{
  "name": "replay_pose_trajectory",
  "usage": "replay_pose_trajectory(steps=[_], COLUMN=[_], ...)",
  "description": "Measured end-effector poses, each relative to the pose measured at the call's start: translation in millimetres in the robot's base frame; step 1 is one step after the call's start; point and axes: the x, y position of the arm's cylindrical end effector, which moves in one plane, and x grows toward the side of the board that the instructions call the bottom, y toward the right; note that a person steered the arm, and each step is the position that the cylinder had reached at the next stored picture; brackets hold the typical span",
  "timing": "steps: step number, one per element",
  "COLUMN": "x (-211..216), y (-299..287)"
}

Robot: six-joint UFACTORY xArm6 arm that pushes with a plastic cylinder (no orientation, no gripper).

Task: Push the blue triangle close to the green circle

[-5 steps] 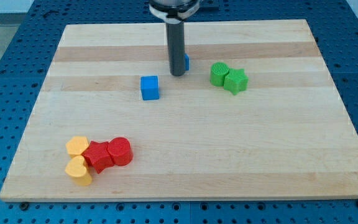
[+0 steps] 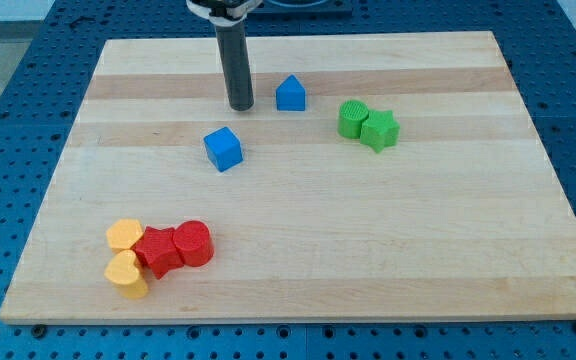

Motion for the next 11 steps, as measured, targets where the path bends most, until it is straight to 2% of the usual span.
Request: replay_pose_trajectory(steps=[1, 2, 7, 9, 11], x=[-4, -4, -12, 22, 26], y=[6, 55, 83, 97, 98])
